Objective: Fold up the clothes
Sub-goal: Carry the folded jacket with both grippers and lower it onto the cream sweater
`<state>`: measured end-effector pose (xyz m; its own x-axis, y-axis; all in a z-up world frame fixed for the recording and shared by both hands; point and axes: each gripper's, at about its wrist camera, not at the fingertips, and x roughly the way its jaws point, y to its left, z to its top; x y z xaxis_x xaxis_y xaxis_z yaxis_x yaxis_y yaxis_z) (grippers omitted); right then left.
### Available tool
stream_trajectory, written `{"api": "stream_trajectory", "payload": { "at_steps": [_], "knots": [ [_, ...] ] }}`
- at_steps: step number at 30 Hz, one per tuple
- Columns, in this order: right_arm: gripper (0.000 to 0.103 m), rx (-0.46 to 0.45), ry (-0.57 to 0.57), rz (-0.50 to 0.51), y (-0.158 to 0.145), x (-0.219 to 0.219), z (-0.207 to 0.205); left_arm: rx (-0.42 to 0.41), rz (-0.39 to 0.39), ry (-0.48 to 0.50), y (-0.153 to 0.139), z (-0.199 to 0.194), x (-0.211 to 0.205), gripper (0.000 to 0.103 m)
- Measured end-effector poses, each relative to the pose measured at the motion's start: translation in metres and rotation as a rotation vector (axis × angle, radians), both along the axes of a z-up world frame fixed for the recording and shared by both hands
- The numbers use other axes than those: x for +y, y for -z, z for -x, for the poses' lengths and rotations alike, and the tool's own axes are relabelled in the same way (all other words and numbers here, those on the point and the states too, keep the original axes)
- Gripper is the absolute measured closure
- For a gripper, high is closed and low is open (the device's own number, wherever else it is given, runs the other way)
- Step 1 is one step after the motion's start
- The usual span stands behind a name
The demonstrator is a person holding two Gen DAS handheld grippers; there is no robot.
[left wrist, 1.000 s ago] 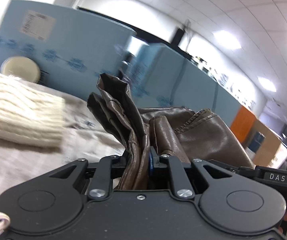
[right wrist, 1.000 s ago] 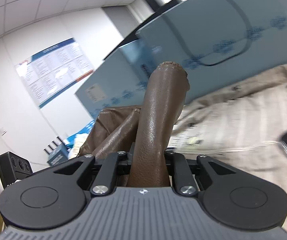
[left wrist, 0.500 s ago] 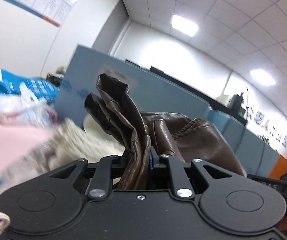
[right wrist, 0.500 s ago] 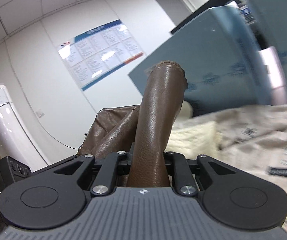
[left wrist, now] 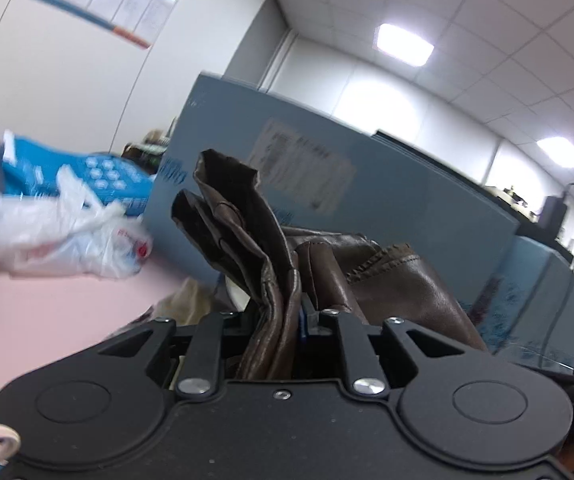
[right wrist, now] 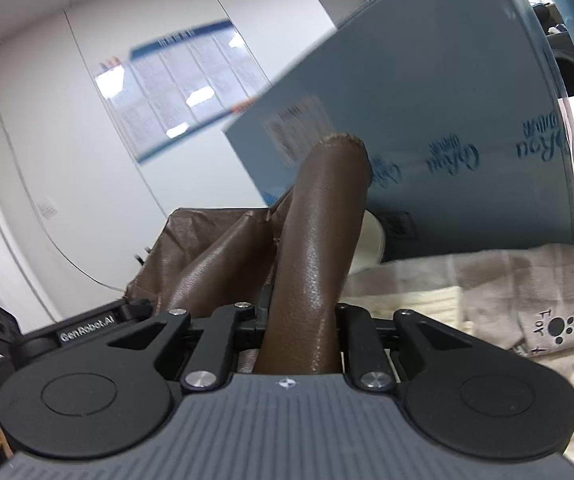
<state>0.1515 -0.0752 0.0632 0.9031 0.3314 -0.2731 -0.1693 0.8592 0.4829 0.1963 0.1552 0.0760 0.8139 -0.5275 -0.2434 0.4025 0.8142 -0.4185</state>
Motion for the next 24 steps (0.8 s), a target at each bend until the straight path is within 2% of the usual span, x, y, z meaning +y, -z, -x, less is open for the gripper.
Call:
{"api": "stream_trajectory", "payload": {
  "at_steps": [2,5,8,11,15,18,19,20,23,24],
  "knots": [
    [0.089,0.017,0.018,0.021,0.006,0.0,-0.006,-0.002,-0.006,-0.022,0.003,-0.001,0.003,0.085],
    [0.089,0.047,0.046,0.053,0.013,-0.001,-0.014,0.001,0.006,-0.058,0.007,0.001,0.007,0.076],
    [0.088,0.065,0.064,0.082,0.019,0.0,-0.02,-0.012,-0.02,-0.098,0.009,0.004,0.007,0.069],
    [0.087,0.078,0.079,0.092,0.022,0.001,-0.018,-0.048,-0.026,-0.167,0.008,0.009,0.012,0.051],
    [0.085,0.084,0.094,0.109,0.024,0.002,-0.016,-0.12,-0.01,-0.288,0.004,0.022,0.027,0.019],
    [0.082,0.083,0.105,0.129,0.024,0.005,-0.013,-0.172,0.058,-0.316,0.0,0.034,0.041,0.009],
    [0.081,0.081,0.109,0.135,0.025,0.005,-0.012,-0.177,0.07,-0.3,0.0,0.036,0.043,0.002],
    [0.079,0.082,0.114,0.139,0.025,0.005,-0.012,-0.173,0.066,-0.256,0.001,0.036,0.041,0.0],
    [0.074,0.084,0.134,0.149,0.026,0.005,-0.011,-0.164,0.02,-0.098,0.003,0.037,0.028,0.0],
    [0.068,0.081,0.14,0.152,0.026,0.005,-0.009,-0.173,-0.01,-0.068,0.004,0.04,0.021,0.0]
  ]
}}
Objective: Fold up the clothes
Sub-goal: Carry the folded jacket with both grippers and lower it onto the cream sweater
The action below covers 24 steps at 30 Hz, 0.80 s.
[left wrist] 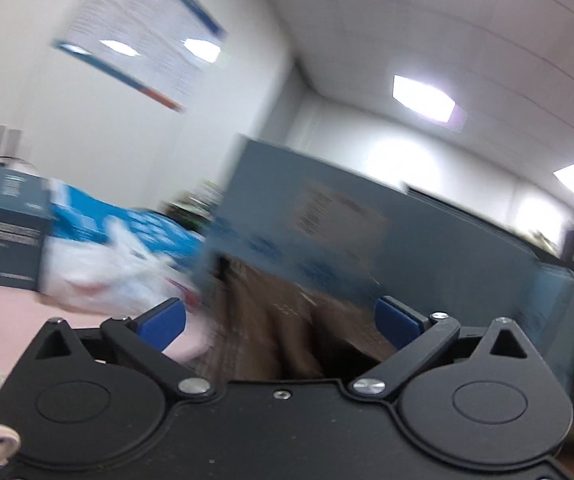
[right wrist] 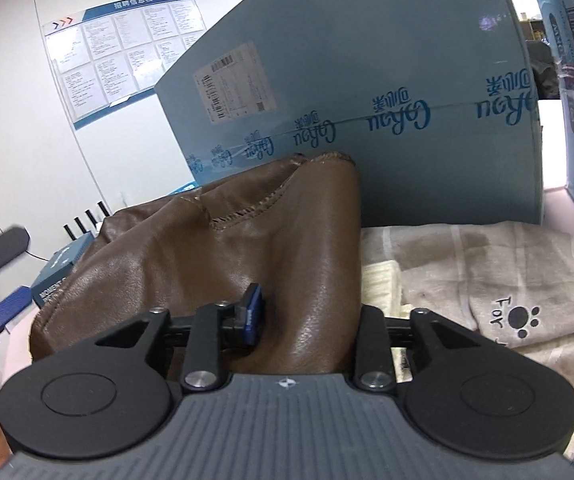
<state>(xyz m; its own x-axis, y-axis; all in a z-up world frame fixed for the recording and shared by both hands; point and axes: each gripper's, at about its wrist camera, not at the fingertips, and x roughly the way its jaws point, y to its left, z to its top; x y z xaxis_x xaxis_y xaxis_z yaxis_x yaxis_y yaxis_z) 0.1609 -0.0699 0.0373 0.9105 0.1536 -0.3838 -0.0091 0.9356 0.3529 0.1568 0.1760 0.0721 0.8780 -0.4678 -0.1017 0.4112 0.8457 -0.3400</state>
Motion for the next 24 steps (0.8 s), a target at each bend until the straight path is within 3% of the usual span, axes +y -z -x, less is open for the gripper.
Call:
{"api": "stream_trajectory", "payload": {
  "at_steps": [3,4,6,12,24],
  "knots": [
    [0.047,0.002,0.032,0.003,-0.004,0.0,0.004,-0.028,-0.173,-0.049,0.003,0.007,-0.024,0.0],
    [0.034,0.004,0.046,0.006,-0.006,0.0,0.006,-0.014,-0.225,-0.083,0.005,0.005,-0.029,0.0],
    [0.022,-0.007,0.078,0.037,-0.01,0.0,0.012,0.022,-0.321,-0.152,0.011,0.001,-0.038,0.0],
    [0.022,0.036,0.125,0.145,-0.013,0.001,0.016,0.109,-0.37,-0.162,0.023,-0.012,-0.039,0.0],
    [0.018,0.069,0.143,0.136,-0.012,0.002,0.016,0.056,-0.379,-0.18,0.016,-0.001,-0.041,0.0]
  ]
}}
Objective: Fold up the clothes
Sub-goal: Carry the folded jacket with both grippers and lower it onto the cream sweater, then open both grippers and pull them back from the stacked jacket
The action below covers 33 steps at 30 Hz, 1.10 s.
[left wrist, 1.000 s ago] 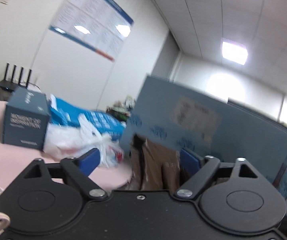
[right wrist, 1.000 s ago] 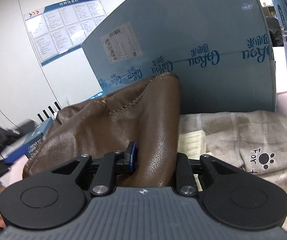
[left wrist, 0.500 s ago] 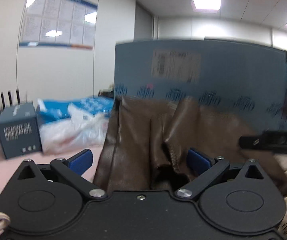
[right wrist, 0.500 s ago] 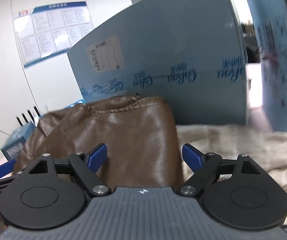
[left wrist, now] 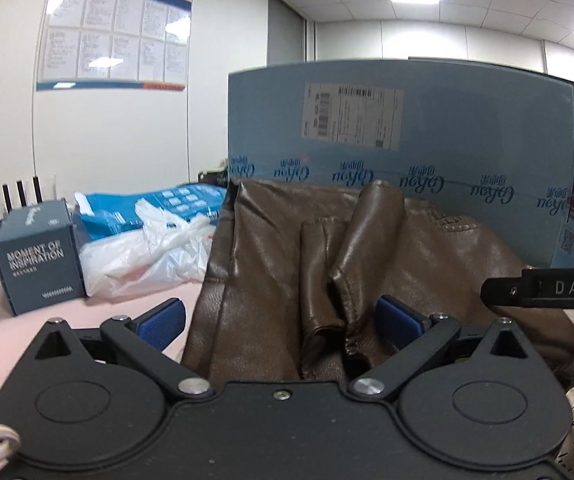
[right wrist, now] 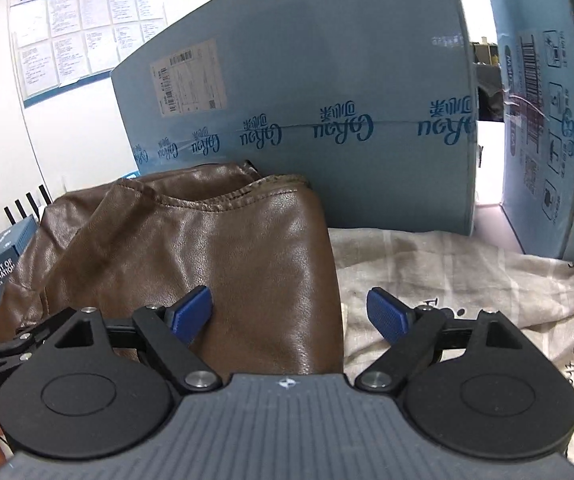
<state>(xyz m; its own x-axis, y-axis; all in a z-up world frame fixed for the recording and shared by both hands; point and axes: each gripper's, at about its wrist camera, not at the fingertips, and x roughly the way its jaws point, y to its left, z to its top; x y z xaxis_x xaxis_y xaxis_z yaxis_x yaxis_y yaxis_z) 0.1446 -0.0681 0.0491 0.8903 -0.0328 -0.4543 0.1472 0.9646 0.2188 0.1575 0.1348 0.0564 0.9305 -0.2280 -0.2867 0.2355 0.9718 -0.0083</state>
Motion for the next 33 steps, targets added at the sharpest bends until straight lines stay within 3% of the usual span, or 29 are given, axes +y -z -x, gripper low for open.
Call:
{"api": "stream_trajectory", "payload": {
  "at_steps": [5,11,15,21,33],
  "knots": [
    [0.015,0.027,-0.034,0.0,-0.013,0.004,0.019,-0.03,-0.009,-0.044,-0.011,0.023,0.0,0.0],
    [0.013,0.044,-0.084,0.047,-0.029,0.011,0.056,-0.002,0.001,-0.082,-0.027,0.054,-0.004,0.0],
    [0.0,0.075,-0.127,0.025,-0.039,0.006,0.082,0.017,-0.006,-0.095,-0.039,0.078,-0.012,0.0],
    [0.0,0.096,-0.165,0.027,-0.053,-0.007,0.122,0.034,-0.027,-0.117,-0.048,0.115,-0.02,0.0],
    [0.0,0.119,-0.243,0.048,-0.049,-0.018,0.184,0.158,-0.083,-0.146,-0.036,0.179,-0.043,0.0]
  ]
}}
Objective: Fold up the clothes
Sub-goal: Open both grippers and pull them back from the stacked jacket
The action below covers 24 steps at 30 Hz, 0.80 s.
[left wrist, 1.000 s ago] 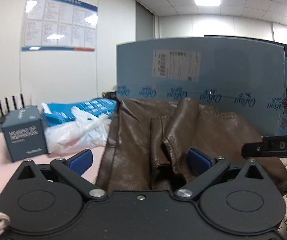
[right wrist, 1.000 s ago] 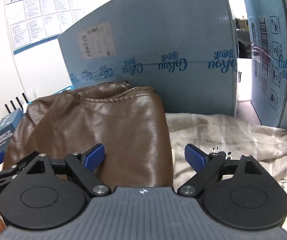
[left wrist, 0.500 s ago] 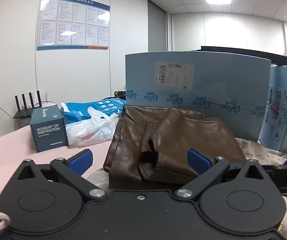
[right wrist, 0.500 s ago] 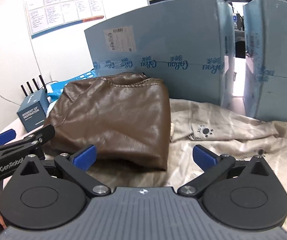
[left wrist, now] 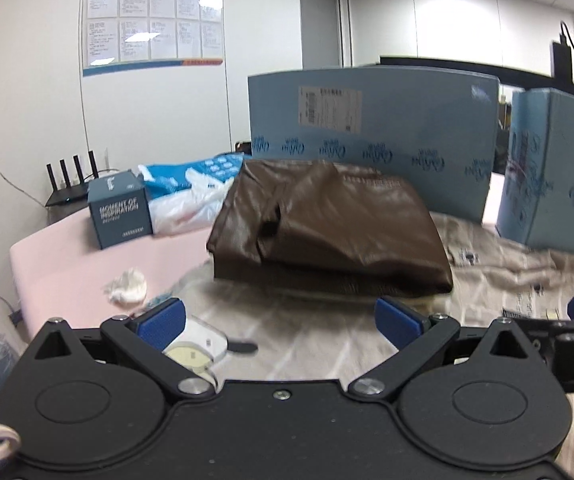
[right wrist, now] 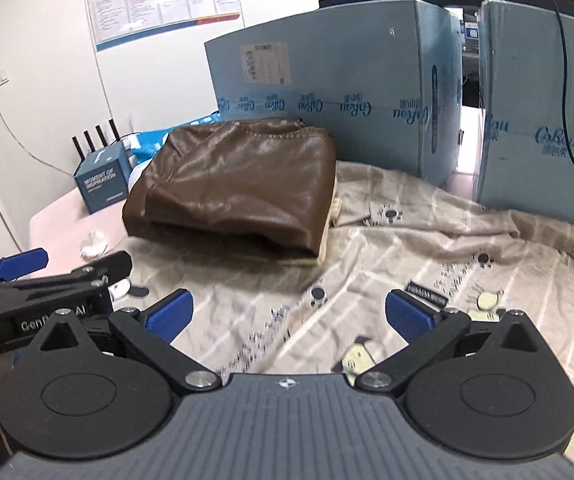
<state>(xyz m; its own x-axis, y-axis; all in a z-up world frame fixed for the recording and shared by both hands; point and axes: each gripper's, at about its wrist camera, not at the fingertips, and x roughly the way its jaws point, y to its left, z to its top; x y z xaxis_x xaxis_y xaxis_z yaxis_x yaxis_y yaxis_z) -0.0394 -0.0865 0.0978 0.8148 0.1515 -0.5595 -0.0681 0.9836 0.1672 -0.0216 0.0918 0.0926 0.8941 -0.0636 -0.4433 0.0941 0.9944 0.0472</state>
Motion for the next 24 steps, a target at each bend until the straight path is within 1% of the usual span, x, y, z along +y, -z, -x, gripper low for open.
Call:
{"api": "stream_trajectory", "payload": {
  "at_steps": [2,5,7,11,14,20,24],
  "knots": [
    [0.0,0.01,-0.009,-0.012,0.003,-0.005,0.005,0.02,-0.003,-0.014,0.004,0.006,-0.003,0.0],
    [0.0,0.009,-0.012,-0.007,0.007,-0.011,0.012,0.04,0.01,-0.078,0.008,0.014,-0.006,0.0],
    [0.0,0.004,-0.016,0.004,0.008,-0.015,0.016,0.025,0.0,-0.12,0.008,0.02,-0.008,0.0],
    [0.0,0.0,-0.021,-0.003,0.009,-0.024,0.02,-0.016,-0.047,-0.184,0.007,0.034,-0.017,0.0],
    [0.0,0.014,-0.025,-0.018,0.01,-0.025,0.02,-0.031,-0.079,-0.21,0.008,0.041,-0.025,0.0],
    [0.0,0.033,-0.036,-0.023,0.015,-0.025,0.019,-0.061,-0.123,-0.224,0.009,0.052,-0.035,0.0],
    [0.0,0.04,-0.035,-0.028,0.017,-0.026,0.018,-0.065,-0.132,-0.229,0.009,0.055,-0.035,0.0]
  ]
}}
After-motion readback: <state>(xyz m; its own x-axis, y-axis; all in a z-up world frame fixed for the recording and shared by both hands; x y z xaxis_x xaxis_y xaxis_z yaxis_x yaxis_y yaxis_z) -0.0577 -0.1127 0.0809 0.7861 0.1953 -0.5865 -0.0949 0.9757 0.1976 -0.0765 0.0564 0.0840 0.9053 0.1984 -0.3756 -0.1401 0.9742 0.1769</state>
